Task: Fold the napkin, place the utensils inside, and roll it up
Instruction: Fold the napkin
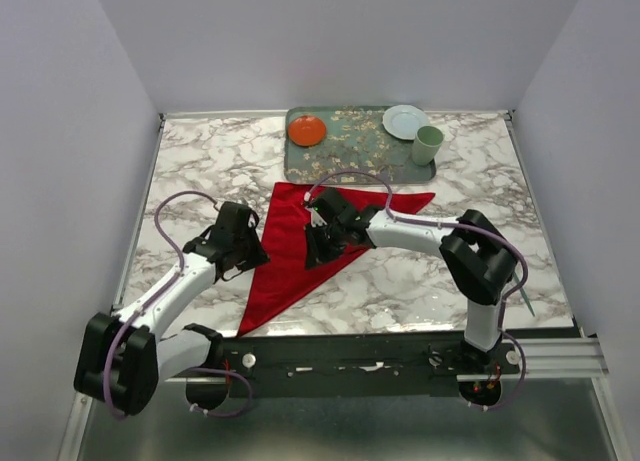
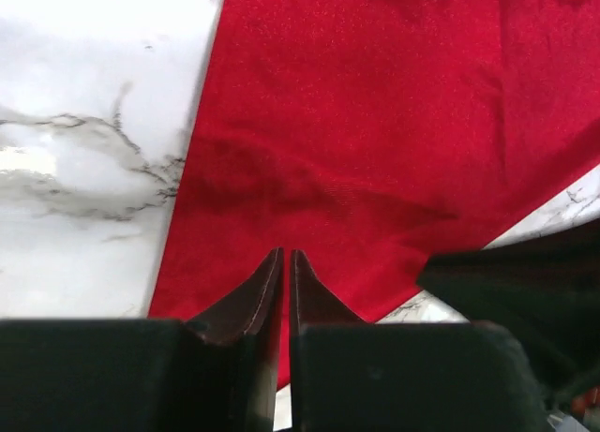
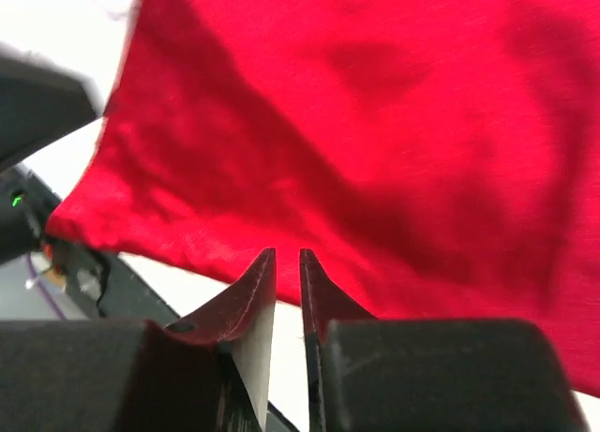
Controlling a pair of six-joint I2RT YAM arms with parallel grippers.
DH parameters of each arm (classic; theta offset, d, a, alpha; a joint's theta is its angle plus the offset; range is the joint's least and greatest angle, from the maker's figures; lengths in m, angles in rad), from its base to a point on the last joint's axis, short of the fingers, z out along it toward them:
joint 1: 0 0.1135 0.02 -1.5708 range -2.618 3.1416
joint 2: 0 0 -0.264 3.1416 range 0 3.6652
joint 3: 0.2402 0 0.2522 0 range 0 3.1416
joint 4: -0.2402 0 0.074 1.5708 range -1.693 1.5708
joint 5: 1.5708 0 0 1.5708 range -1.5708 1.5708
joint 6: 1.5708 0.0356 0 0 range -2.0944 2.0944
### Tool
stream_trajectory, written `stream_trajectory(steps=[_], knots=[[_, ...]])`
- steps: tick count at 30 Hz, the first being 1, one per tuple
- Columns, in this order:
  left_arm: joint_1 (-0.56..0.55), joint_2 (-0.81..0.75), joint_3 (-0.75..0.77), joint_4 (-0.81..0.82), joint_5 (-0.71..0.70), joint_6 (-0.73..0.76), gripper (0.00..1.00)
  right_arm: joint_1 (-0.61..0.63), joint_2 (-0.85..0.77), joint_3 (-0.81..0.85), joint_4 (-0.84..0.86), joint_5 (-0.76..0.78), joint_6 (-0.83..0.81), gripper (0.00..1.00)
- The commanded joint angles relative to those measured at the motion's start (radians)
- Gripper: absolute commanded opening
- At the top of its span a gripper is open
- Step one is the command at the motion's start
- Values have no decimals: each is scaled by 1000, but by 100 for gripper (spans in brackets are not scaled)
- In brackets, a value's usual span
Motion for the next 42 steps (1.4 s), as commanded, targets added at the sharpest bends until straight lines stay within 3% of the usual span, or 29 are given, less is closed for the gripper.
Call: stream_trajectory(steps=[1, 4, 5, 11, 16, 23, 39, 42], knots=[[24, 112, 25, 190, 155, -26, 14, 95, -127, -145, 277, -78, 38, 20], [30, 236, 62, 229, 204, -6, 0, 167, -112, -201, 431, -102, 73, 2], [36, 270, 77, 212, 208, 14, 0, 192, -96, -204, 472, -89, 64, 1], [107, 348, 42, 249, 278, 8, 0, 351, -56, -173, 533, 44, -55, 1], [150, 381, 10, 272, 355, -24, 0, 379, 25, -124, 536, 89, -77, 1], [167, 410, 5, 254, 349, 11, 0, 433, 124, -18, 520, 158, -174, 1], [203, 477, 3, 232, 372, 76, 0, 462, 276, 65, 459, 52, -197, 1], [205, 477, 3, 237, 366, 74, 0, 488, 264, 40, 457, 93, -224, 1]])
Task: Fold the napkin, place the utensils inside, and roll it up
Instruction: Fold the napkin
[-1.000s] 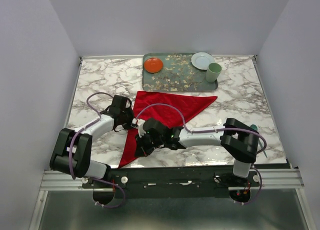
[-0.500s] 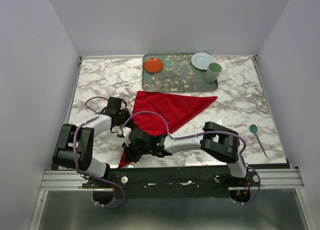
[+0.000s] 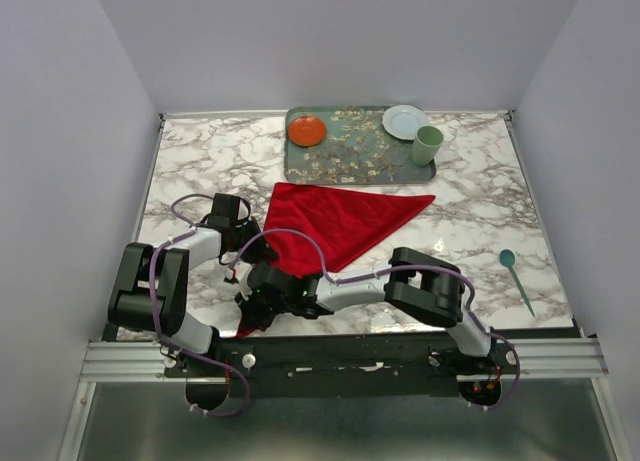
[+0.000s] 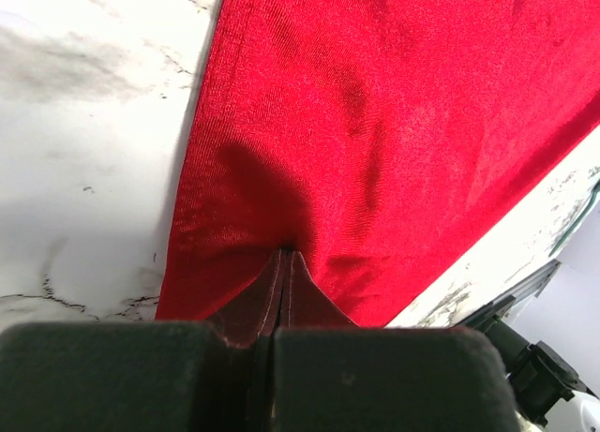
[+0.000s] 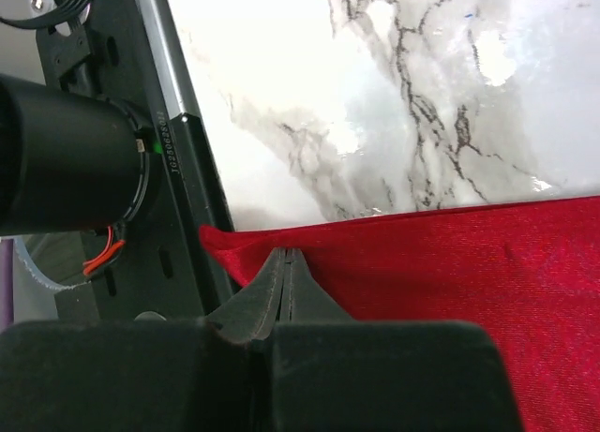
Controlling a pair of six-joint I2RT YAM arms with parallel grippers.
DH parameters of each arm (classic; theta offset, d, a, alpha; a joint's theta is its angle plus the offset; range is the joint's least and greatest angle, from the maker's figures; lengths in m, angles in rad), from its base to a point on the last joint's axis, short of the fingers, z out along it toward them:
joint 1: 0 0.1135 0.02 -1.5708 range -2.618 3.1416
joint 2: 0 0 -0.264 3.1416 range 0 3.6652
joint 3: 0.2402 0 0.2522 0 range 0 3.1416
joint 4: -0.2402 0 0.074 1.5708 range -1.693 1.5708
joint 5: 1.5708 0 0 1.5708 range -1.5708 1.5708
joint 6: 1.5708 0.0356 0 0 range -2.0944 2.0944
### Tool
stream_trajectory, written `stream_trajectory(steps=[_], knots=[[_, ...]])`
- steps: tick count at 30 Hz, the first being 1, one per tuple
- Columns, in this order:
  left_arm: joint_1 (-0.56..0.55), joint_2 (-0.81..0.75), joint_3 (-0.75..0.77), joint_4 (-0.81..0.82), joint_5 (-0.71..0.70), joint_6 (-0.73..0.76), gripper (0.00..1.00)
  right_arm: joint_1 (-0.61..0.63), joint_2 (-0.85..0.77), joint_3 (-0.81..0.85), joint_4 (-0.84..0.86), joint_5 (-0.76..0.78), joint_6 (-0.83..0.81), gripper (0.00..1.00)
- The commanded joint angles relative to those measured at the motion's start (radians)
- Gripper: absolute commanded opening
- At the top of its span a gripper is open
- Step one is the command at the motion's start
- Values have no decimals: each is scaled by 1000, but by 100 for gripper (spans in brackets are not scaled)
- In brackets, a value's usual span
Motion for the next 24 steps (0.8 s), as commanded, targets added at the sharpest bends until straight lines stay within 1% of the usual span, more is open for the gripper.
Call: stream_trajectory(steps=[1, 3, 4, 8, 9, 13, 14, 15, 16, 17, 18, 19, 20, 21, 22, 23, 24], knots=[[5, 40, -16, -31, -46, 41, 0, 48, 34, -14, -57, 12, -52, 1], [3, 54, -10, -31, -49, 43, 0, 57, 37, -12, -66, 21, -62, 1], [5, 55, -7, -32, -49, 44, 0, 56, 34, -5, -71, 55, -59, 1], [3, 39, -6, -38, -50, 38, 0, 52, -26, 3, -109, 158, -59, 1], [3, 25, -4, -44, -52, 38, 0, 49, -67, -5, -115, 170, -53, 1], [3, -12, 14, -78, -61, 41, 0, 20, -186, -86, -115, 216, 11, 1], [3, -23, 16, -81, -66, 43, 0, 14, -217, -132, -115, 251, 40, 1], [3, -46, 16, -87, -75, 47, 0, 8, -251, -158, -115, 273, 54, 4], [2, -61, 16, -89, -81, 55, 0, 0, -332, -184, -118, 329, 68, 7], [2, -76, 14, -89, -89, 58, 2, -22, -372, -215, -147, 365, 110, 11], [-1, -115, 10, -84, -92, 58, 7, -41, -419, -257, -170, 389, 131, 16], [-1, -133, 4, -83, -93, 58, 12, -62, -496, -278, -207, 418, 149, 19], [-4, -152, 2, -83, -90, 57, 22, -113, -538, -288, -308, 443, 207, 23], [-8, -190, 2, -84, -87, 58, 27, -144, -573, -295, -359, 467, 236, 32], [-18, -211, 5, -87, -92, 58, 32, -180, -605, -319, -402, 471, 256, 34], [-24, -233, 5, -91, -96, 55, 40, -261, -678, -333, -487, 475, 299, 38], [-29, -274, 8, -95, -95, 54, 43, -305, -714, -347, -534, 489, 324, 51]])
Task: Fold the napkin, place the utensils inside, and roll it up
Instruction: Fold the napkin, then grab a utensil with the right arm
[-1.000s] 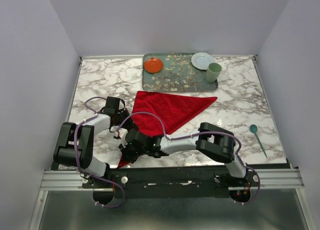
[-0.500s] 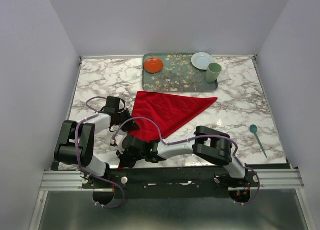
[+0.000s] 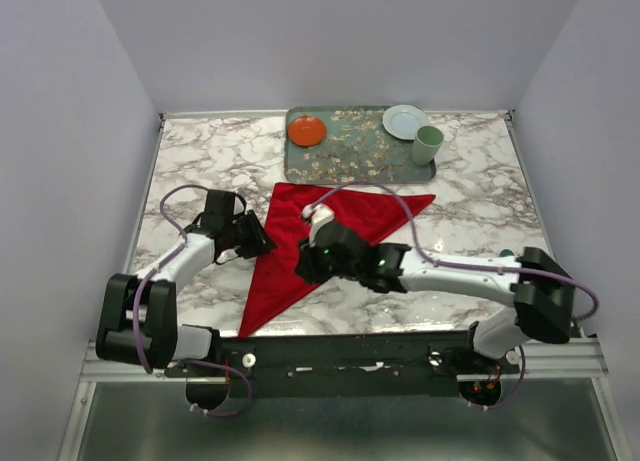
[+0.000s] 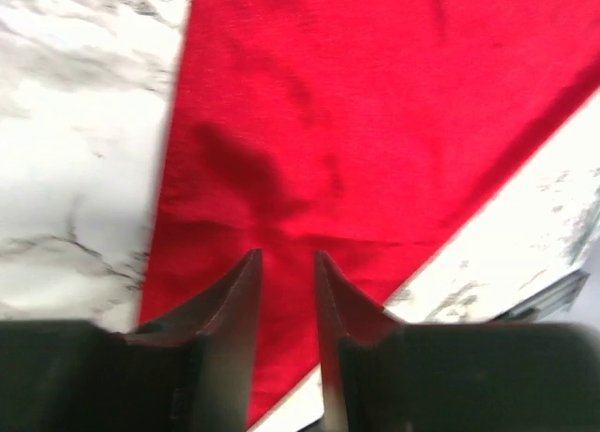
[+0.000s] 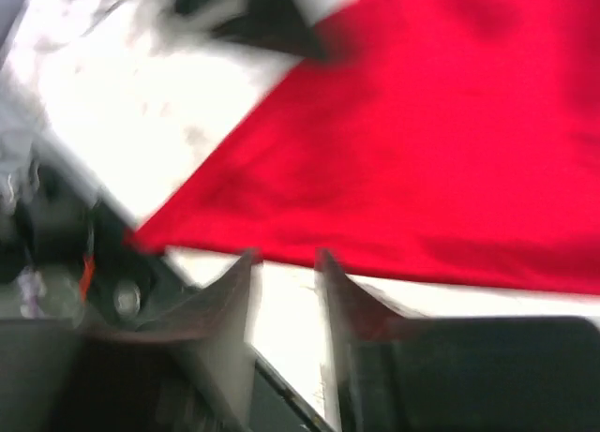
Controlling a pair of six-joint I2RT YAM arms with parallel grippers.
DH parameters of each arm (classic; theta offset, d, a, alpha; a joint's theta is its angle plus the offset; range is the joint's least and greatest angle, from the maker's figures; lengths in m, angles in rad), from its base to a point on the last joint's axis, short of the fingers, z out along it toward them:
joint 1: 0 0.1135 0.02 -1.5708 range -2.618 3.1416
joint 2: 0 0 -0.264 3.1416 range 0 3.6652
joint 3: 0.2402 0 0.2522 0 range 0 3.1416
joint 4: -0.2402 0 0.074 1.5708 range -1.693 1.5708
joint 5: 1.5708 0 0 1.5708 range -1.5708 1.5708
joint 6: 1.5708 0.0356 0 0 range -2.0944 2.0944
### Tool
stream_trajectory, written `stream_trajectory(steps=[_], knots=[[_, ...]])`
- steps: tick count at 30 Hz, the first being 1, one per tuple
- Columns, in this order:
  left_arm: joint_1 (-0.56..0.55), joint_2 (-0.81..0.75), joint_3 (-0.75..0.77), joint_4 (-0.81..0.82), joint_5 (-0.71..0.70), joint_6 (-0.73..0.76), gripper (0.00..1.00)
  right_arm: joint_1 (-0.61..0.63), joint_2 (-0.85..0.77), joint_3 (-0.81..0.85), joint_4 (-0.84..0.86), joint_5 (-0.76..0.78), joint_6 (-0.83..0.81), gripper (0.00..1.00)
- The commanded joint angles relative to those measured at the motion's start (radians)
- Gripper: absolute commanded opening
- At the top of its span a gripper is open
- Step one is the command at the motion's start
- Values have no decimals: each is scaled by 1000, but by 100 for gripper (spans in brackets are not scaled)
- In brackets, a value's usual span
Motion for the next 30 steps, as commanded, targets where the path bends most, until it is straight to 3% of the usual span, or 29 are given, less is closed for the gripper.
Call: stream_trajectory(steps=[1, 2, 3, 6, 11, 16, 20, 25, 26, 30], knots=[[-39, -140, 12, -23, -31, 11, 46, -231, -196, -92, -325, 179, 195, 59], [-45, -157, 19, -26, -28, 7, 52, -325, -262, -113, -394, 203, 236, 67], [-56, -187, 30, -28, -17, 4, 54, -378, -298, -130, -431, 228, 262, 83], [-133, -204, 102, -51, 11, 25, 60, -612, -399, -215, -525, 262, 369, 100], [-269, -187, 234, -95, 47, 69, 65, -1078, -439, -302, -534, 150, 361, 100], [-317, -192, 260, -99, 110, 109, 66, -1346, -407, -267, -493, 210, 302, 100], [-317, -190, 259, -109, 140, 135, 67, -1565, -280, -198, -477, 173, 256, 100], [-317, -192, 265, -111, 172, 123, 72, -1650, -172, -144, -465, 130, 221, 100], [-317, -191, 271, -112, 178, 123, 82, -1684, -161, -144, -459, 113, 221, 100], [-317, -187, 295, -128, 181, 128, 86, -1748, -91, -138, -431, 55, 218, 100]])
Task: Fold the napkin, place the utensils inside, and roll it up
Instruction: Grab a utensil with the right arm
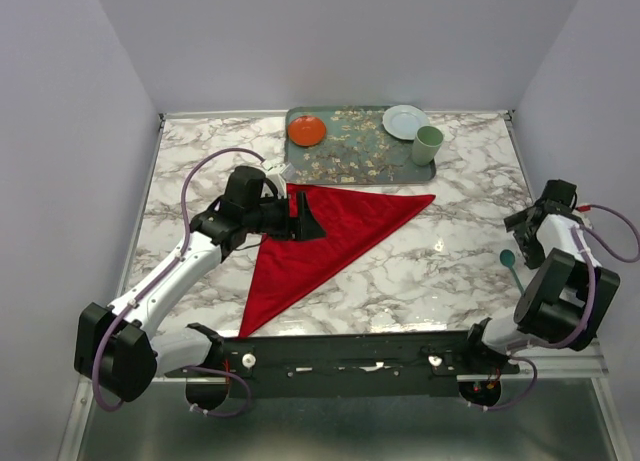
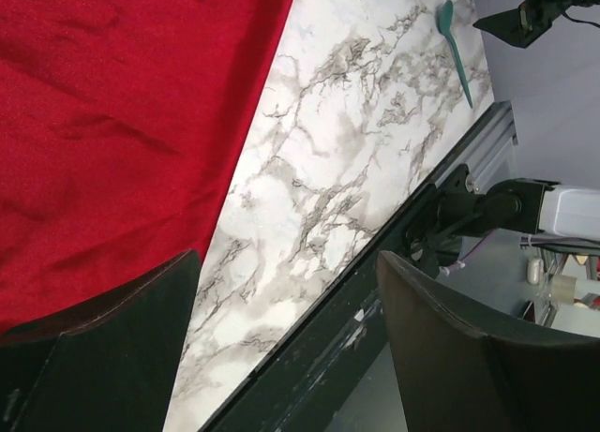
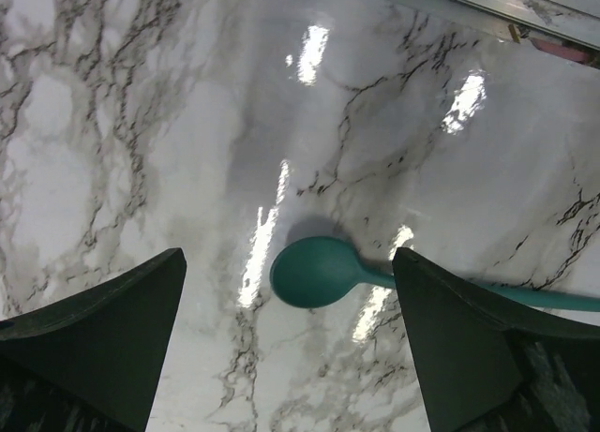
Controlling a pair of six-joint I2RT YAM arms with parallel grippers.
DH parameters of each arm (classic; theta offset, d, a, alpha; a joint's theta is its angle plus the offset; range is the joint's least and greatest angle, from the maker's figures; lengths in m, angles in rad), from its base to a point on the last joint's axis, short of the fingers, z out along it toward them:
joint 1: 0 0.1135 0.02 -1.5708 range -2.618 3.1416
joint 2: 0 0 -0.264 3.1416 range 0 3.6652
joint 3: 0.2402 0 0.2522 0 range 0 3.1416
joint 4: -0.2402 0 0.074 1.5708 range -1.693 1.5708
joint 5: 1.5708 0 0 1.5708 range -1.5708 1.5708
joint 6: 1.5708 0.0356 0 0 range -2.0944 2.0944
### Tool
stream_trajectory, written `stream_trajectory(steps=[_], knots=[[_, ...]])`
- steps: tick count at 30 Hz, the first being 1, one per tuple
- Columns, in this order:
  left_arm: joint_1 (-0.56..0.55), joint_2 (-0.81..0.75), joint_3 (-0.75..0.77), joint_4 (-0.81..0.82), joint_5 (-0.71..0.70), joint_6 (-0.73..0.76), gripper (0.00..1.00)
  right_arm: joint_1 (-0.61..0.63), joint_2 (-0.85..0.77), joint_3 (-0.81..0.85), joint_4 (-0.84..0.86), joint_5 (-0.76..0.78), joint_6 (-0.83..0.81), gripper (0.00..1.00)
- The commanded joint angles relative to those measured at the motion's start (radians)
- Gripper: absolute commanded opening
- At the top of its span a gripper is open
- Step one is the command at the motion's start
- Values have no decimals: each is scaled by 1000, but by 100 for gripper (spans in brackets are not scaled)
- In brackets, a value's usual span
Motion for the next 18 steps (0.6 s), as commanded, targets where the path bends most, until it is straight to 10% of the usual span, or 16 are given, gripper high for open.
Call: stream_trajectory(steps=[1, 10, 18], knots=[[-2, -5, 44, -33, 46, 12, 86, -67, 75, 26, 19, -70, -20, 100], [-2, -9, 77, -29, 45, -10, 87, -64, 88, -94, 65, -309, 34, 100], [-2, -39, 45, 2, 42, -36, 87, 207, 21, -189, 104, -403, 29, 100]])
